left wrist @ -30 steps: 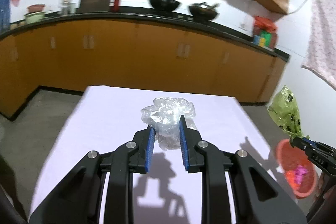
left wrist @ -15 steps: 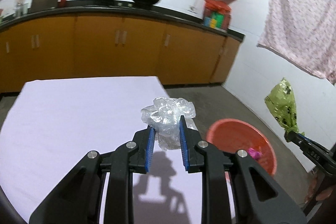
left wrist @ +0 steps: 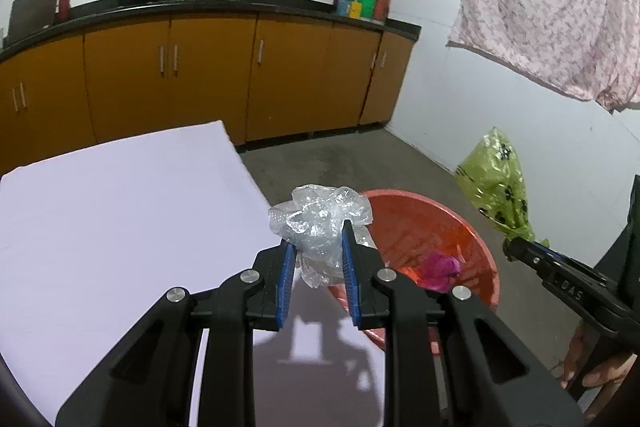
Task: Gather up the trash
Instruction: 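Carry the bubble wrap and green bag over the orange basket with both tools, then open both tools to drop the bubble wrap and green bag into the basket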
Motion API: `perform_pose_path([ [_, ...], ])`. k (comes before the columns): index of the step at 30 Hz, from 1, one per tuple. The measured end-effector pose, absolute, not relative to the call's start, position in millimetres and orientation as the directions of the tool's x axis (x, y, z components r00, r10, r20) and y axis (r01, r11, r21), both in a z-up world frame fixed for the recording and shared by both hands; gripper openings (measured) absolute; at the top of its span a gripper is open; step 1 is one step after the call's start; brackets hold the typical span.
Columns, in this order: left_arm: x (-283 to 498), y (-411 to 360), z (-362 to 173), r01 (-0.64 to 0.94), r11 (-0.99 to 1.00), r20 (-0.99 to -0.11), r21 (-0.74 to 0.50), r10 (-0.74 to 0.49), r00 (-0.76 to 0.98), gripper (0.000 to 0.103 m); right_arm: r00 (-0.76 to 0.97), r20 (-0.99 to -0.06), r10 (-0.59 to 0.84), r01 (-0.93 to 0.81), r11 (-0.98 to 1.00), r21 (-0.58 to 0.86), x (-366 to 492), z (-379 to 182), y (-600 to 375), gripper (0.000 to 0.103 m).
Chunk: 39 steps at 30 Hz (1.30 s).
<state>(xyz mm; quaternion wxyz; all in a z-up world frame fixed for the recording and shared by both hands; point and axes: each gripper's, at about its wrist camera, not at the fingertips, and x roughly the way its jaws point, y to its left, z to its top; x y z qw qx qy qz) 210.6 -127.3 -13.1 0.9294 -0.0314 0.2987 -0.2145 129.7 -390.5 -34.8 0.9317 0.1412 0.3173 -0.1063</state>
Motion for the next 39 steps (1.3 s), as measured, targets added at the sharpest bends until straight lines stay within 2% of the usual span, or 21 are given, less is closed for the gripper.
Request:
perform_pose_path([
  [32, 227.1, -204.0, -47.5, 0.525, 0.835, -0.622, -0.165, -0.501, 0.602, 0.023, 0.775, -0.627, -0.076, 0.315, 0.907, 0.28, 157.7, -57.2, -411.4, 0.02],
  [35, 233.4, -212.9, -56.2, 0.519, 0.839, -0.647, -0.164, -0.489, 0.585, 0.029, 0.785, -0.617, -0.063, 0.311, 0.901, 0.303, 163.5, -60.4, -417.7, 0.027],
  [36, 235.6, -213.5, -59.3, 0.516, 0.839, -0.653, -0.174, -0.491, 0.577, 0.036, 0.785, -0.617, -0.056, 0.312, 0.896, 0.316, 163.9, -62.9, -421.3, 0.031],
  [39, 239.0, -207.9, -66.7, 0.498, 0.844, -0.662, -0.198, -0.49, 0.567, 0.041, 0.781, -0.621, -0.064, 0.331, 0.886, 0.325, 159.3, -70.1, -430.0, 0.039],
])
